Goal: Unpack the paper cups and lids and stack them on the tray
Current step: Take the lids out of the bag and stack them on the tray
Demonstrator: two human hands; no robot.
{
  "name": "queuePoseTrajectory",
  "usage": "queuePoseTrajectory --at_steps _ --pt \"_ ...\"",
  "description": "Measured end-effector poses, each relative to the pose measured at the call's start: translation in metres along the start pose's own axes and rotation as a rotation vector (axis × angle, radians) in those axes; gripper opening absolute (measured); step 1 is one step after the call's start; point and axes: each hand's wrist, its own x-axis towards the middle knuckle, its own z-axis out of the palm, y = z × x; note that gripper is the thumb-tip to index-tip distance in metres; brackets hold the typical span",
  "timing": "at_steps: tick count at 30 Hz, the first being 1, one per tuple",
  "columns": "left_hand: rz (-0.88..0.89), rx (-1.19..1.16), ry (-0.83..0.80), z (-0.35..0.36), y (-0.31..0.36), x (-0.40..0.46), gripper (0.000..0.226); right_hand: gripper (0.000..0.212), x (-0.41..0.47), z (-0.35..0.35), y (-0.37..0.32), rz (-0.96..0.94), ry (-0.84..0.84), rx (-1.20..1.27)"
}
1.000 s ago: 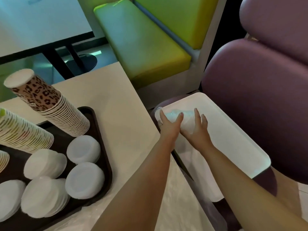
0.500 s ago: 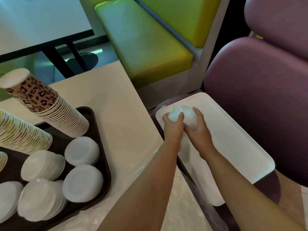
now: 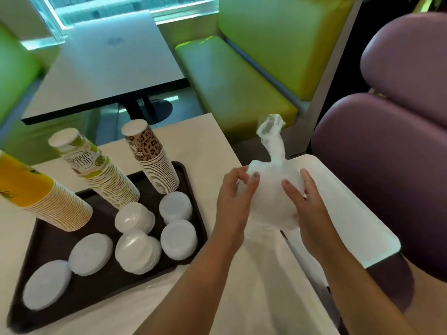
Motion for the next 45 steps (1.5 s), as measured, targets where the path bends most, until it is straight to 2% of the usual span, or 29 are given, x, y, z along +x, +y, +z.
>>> queuePoseTrajectory --at_steps 3,6,10,13,17,20,24,27,30,32,34,36,38,41,45 --pt "-0.004 -0.095 -0.031 -0.042 0.010 -0.025 0.040 0.086 -0.034 0.019 -0.004 0.024 -0.221 0.106" --pt "-0.039 -0.102 -0.036 -0.092 0.019 -0.056 0.030 0.075 -0.074 0.045 -0.004 0.011 -0.376 0.103" --pt "-0.181 0.000 -0.186 -0.162 0.021 -0.103 0.035 0.093 -0.117 0.085 0.008 0.064 -0.503 -0.134" --pt "-0.188 0.133 -0.253 -0.204 0.018 -0.133 0.043 0.090 -0.137 0.115 0.017 -0.020 -0.511 -0.382" --pt "-0.181 0.175 -0.121 -0.246 -0.003 -0.163 0.035 0.078 -0.163 0.149 0.035 -0.186 -0.591 -0.578" --pt "-0.188 0.132 -0.021 -0.264 -0.024 -0.184 0.042 0.078 -0.177 0.167 0.057 -0.217 -0.657 -0.630" --pt "-0.219 0.273 0.074 -0.274 -0.047 -0.203 0.045 0.071 -0.189 0.179 0.083 -0.220 -0.670 -0.739" --pt "-0.183 0.342 0.031 -0.279 -0.054 -0.208 0.049 0.067 -0.194 0.183 0.088 -0.242 -0.626 -0.784" --pt "-0.042 0.535 0.041 -0.279 -0.050 -0.206 0.048 0.052 -0.196 0.187 0.078 -0.303 -0.524 -0.867" --pt "0.050 0.608 0.101 -0.275 -0.043 -0.203 0.032 0.037 -0.198 0.191 0.072 -0.369 -0.487 -0.884" --pt "0.102 0.575 0.112 -0.271 -0.037 -0.200 0.032 0.022 -0.201 0.194 0.068 -0.438 -0.468 -0.887" --pt "0.072 0.564 0.078 -0.271 -0.033 -0.196 0.028 0.008 -0.200 0.195 0.064 -0.442 -0.458 -0.857" --pt "0.007 0.497 0.088 -0.276 -0.030 -0.190 0.018 0.009 -0.198 0.191 0.061 -0.377 -0.431 -0.790" --pt "-0.049 0.348 0.125 -0.290 -0.027 -0.184 0.023 0.011 -0.195 0.183 0.057 -0.290 -0.375 -0.713" --pt "0.000 0.399 0.082 -0.297 -0.022 -0.188 0.025 0.016 -0.196 0.180 0.052 -0.266 -0.375 -0.680"
